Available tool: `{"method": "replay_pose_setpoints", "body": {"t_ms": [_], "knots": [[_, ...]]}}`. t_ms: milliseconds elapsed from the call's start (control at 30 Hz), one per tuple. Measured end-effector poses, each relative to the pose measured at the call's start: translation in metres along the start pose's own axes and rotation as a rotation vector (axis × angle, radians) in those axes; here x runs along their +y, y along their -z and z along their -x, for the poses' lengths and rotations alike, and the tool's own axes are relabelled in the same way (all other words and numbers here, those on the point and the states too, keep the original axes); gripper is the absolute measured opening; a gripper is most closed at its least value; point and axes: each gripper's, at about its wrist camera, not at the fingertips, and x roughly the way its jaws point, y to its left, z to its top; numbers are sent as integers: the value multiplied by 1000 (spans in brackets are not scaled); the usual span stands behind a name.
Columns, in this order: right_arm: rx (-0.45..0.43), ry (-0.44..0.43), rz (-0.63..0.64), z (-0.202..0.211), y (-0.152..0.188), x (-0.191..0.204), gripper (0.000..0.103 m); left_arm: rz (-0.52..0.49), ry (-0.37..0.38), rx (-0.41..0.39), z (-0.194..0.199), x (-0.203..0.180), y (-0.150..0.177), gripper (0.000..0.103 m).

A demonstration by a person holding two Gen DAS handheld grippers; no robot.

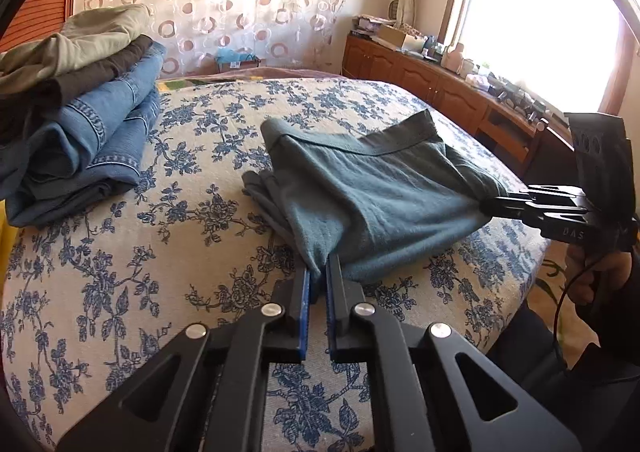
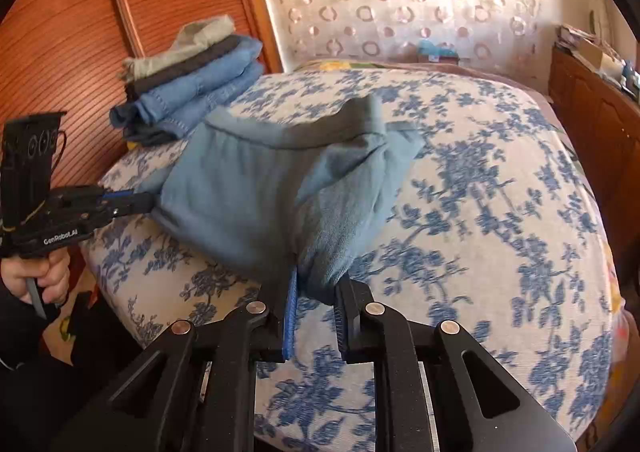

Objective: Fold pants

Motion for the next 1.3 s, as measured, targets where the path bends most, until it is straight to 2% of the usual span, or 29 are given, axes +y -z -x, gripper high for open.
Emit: {"method": "replay_pose_setpoints", "body": {"t_ms": [167,267,400,467,567,633,700,733,767,833,1300], "knots": [[-7,7,7,5,-1,0,11,26,-6,27,-5,7,7,4],[18,-4,6,1,4,0,12,28,7,40,-6,4,12,5],[24,1,1,3,7,0,22,31,-2,49,-3,0,13,12],[15,21,12,8,5,0,25,20,-28,54,-1,-3,11,21],[-2,29,23,14,2,-2,26,2,-57,37,3,-8,6,28],[-21,48,35,19,-3,-2,30,-5,-69,16,6,-10,3,42],[-39,67,45,23,-8,-2,34,-15,-67,5,8,-11,-2,43],[-45,66,48,24,-10,-2,35,-22,-69,4,7,-12,-5,48],[-50,66,51,24,-12,-1,36,-29,-71,3,6,-13,-7,57],[-57,80,58,23,-17,0,43,-35,-70,-5,5,-15,-11,66],[-63,76,86,-11,-49,1,44,-40,-73,13,-27,-18,-35,66]]}}
